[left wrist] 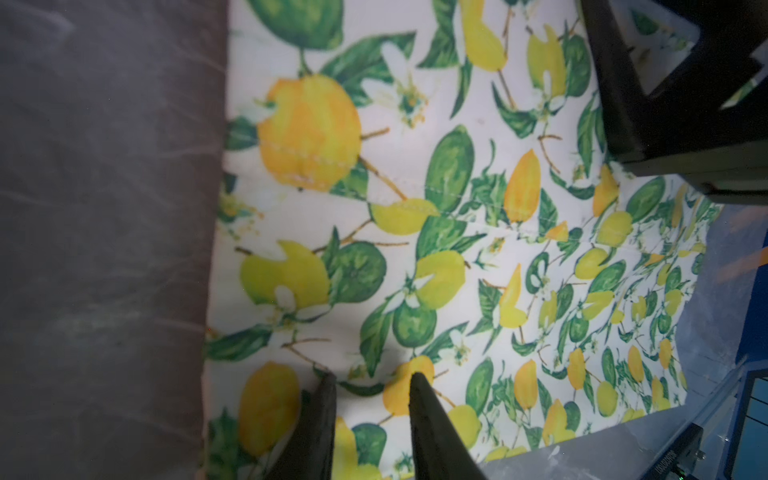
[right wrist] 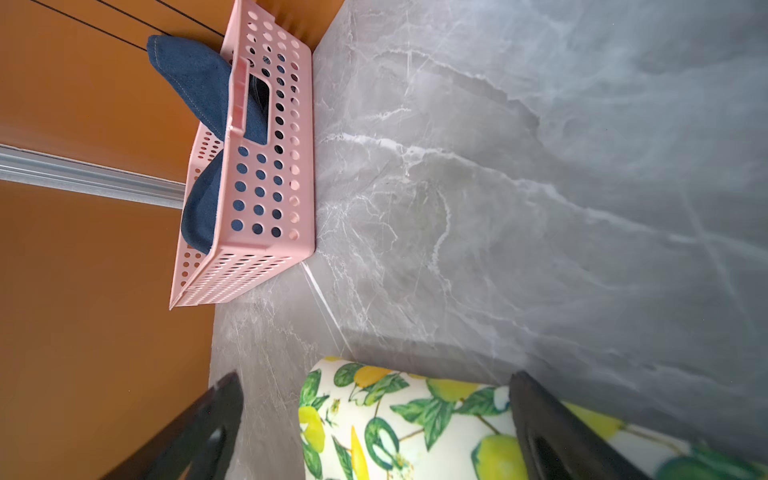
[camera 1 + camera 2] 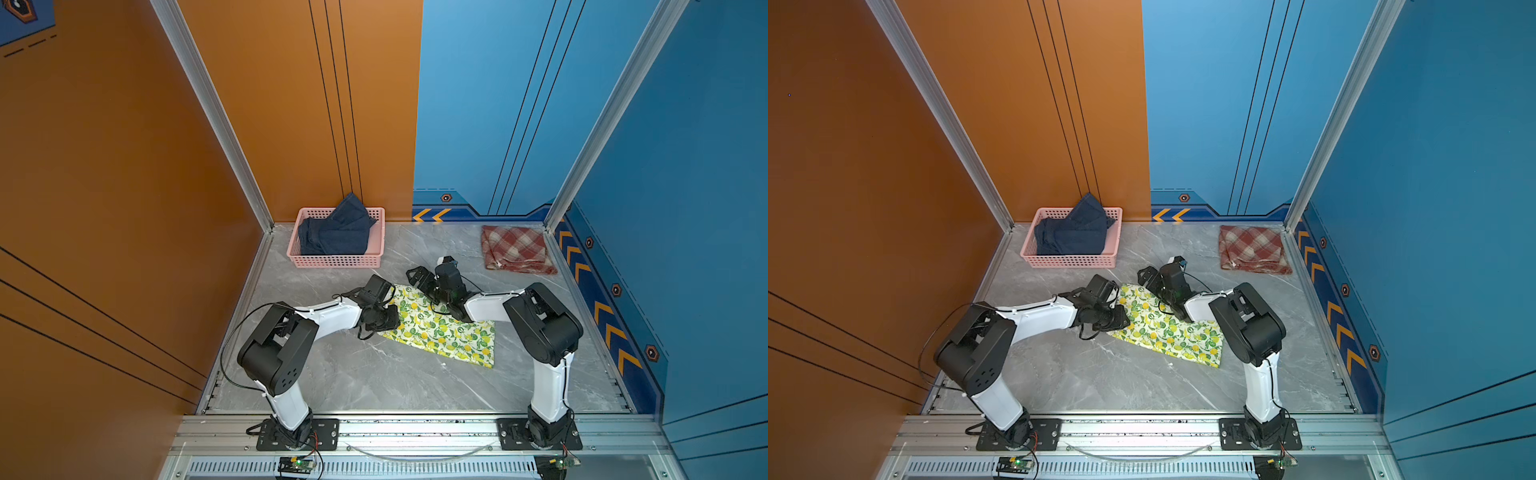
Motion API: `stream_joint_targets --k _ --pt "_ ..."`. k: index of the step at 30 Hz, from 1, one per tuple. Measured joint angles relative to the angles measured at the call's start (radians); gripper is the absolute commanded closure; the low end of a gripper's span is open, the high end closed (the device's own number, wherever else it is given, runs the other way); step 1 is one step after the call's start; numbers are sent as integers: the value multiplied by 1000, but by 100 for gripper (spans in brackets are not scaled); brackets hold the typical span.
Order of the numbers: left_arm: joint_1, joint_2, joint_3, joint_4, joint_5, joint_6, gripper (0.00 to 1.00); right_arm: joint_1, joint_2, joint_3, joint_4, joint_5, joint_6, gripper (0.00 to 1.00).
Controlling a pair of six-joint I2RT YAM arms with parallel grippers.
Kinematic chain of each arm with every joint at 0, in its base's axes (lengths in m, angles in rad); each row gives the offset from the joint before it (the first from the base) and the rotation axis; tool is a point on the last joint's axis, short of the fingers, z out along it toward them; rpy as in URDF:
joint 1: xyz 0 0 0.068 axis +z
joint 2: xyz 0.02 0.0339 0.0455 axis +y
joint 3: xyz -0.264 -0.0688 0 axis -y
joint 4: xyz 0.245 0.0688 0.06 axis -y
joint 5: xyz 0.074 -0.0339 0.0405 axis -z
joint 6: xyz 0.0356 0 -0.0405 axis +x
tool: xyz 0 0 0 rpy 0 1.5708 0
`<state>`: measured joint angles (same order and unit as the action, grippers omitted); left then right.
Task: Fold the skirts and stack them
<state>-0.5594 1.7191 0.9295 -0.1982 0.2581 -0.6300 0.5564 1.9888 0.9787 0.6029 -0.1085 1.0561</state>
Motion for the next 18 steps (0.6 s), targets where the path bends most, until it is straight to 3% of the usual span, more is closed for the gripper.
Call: stream_joint_targets --k 10,18 --pt "31 5 -11 15 45 -5 71 -72 2 -116 195 -19 -10 0" --pt "40 11 -11 27 60 -7 72 -137 -65 -158 119 -26 -65 0"
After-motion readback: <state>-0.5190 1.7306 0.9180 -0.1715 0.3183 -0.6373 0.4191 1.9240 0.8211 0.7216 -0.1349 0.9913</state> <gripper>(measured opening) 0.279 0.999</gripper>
